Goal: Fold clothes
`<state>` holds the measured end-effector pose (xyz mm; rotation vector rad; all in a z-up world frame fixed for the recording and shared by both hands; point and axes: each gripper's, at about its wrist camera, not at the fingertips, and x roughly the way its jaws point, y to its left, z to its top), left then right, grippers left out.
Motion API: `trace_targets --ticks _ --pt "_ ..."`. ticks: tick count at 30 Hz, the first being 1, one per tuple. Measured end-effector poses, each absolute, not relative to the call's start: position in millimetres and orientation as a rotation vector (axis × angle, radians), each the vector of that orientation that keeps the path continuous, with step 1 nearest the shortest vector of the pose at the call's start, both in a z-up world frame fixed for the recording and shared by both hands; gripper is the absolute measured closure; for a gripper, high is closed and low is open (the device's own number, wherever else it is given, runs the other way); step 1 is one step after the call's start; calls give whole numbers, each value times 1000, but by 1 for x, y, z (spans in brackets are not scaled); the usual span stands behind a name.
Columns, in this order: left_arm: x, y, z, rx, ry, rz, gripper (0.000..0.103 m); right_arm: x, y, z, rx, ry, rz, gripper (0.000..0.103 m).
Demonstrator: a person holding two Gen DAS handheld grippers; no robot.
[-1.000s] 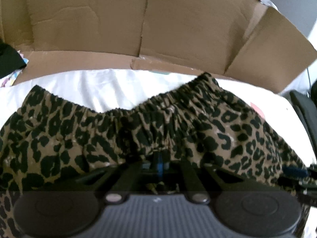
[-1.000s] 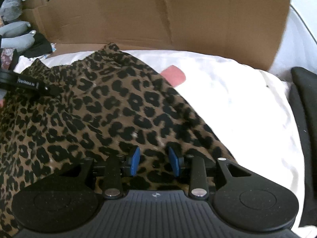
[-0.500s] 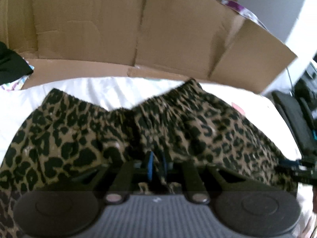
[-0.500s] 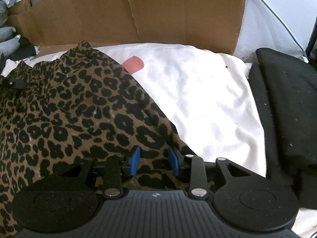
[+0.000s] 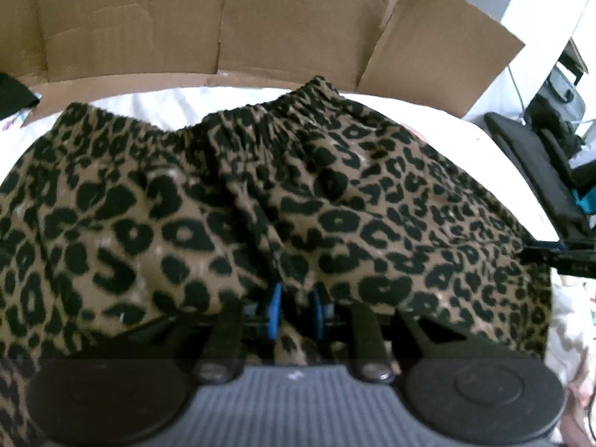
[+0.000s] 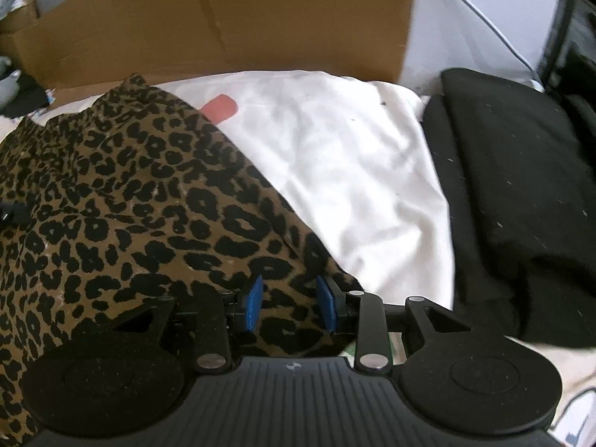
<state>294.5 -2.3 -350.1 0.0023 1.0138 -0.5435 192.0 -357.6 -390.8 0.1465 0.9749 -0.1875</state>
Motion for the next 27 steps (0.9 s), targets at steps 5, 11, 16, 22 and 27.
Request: trace_targets --ticks 5,11,16,22,27 --pt "285 19 -324 -18 951 -509 80 183 -357 -374 174 929 -191 64" --pt "297 41 -314 -9 900 -427 80 182 -347 -368 194 900 -154 64" --pt "318 49 -332 7 898 -366 80 189 -329 -371 183 911 -119 64" --pt "319 67 -352 -21 982 -330 80 203 -306 -367 233 875 -81 64" --pt "297 73 -349 45 997 -356 77 210 -287 -369 234 876 -13 63"
